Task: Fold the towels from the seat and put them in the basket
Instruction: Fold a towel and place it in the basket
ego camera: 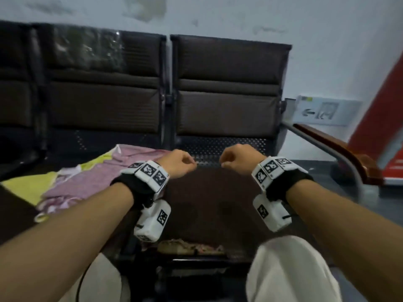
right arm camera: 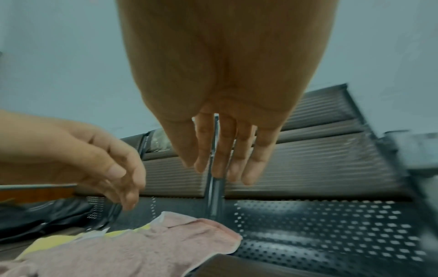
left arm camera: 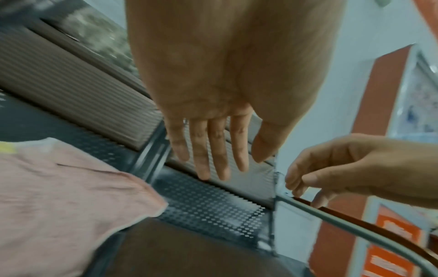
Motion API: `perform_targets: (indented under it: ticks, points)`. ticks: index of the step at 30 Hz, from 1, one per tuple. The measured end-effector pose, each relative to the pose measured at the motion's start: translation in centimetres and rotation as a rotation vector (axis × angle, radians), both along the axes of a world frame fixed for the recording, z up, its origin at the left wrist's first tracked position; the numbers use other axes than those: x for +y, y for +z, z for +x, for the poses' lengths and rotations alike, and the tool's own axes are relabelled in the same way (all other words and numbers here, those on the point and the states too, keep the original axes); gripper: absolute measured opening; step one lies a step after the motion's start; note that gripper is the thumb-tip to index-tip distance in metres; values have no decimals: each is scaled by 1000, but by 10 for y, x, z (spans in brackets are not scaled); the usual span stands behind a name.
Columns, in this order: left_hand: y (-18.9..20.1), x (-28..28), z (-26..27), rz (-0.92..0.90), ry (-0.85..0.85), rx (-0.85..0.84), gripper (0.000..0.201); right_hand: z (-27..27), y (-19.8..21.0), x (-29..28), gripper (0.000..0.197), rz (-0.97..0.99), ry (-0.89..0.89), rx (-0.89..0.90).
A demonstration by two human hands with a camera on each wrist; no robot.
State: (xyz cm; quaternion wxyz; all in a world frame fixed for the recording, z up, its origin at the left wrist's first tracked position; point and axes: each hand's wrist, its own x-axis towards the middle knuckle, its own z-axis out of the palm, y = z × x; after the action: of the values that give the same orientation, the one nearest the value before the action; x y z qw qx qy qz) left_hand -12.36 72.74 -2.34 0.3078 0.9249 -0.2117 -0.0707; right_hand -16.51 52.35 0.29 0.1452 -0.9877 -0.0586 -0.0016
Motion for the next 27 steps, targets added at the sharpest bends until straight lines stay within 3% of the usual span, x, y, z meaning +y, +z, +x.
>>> perform_targets:
  ticks: [5,9,14,16,19,22,24,27]
  points:
    - [-39,97,28,128,108,82,18,52,-33,79,20,-4,147,64]
    - [-70,156,48,349,179,179,23,87,-79,126,18,1,255,146]
    - [-120,194,57,499,92,325,53,124,-140,170,27,-15,330,293]
    - [-127,200,62,539,79,257,44,131,-161,183,37,-33,325,343]
    - [-125,211,68,602,125,117,11,136,-184,199,36,-99,308,361]
    - [-119,216,69,487,214,67,5,137,-182,205,23,-89,279,297]
    - [-108,211,68,299,305,24,13,134,-164,203,10,39,224,226]
    - [-85,197,64,50,400,-103,16,127,-120,192,7,258,124,55]
